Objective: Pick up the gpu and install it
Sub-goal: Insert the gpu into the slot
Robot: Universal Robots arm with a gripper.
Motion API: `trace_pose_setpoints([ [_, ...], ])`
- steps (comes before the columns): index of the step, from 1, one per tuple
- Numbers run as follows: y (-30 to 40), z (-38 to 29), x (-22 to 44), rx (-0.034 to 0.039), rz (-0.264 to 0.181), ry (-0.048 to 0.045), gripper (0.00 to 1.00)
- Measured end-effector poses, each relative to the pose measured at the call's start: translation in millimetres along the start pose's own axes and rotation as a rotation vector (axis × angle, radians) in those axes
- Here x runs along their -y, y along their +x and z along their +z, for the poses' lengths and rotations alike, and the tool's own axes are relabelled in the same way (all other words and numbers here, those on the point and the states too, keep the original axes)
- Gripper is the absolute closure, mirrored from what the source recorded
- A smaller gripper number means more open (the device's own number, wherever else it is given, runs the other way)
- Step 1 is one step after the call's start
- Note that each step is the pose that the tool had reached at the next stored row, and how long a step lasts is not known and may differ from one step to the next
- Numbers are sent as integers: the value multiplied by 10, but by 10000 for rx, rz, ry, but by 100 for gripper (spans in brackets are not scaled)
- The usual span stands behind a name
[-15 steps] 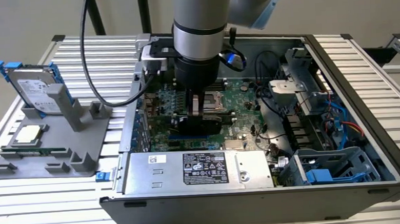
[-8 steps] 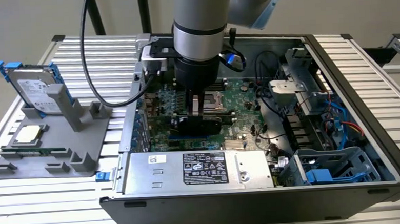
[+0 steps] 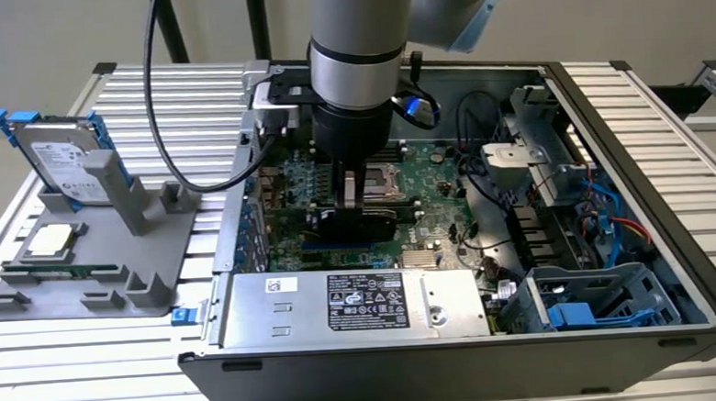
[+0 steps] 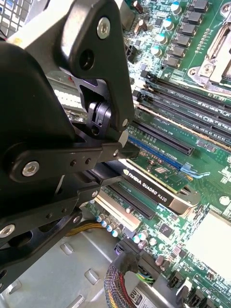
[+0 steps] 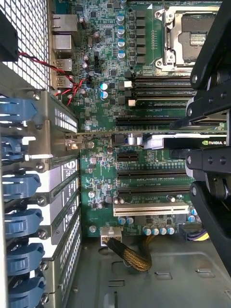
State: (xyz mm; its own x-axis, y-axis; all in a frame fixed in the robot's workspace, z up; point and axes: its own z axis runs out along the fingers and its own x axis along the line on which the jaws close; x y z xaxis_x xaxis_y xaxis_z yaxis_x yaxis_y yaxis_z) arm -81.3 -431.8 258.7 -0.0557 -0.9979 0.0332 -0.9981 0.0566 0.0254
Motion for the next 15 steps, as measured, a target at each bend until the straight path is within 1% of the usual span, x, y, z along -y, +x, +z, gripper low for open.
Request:
trace_pose_setpoints([
  [5,0,1,-1,1,-9,2,100],
  [11,1,4,-26,3,-11,2,100],
  [15,2,28,-29,-3,-12,1,100],
])
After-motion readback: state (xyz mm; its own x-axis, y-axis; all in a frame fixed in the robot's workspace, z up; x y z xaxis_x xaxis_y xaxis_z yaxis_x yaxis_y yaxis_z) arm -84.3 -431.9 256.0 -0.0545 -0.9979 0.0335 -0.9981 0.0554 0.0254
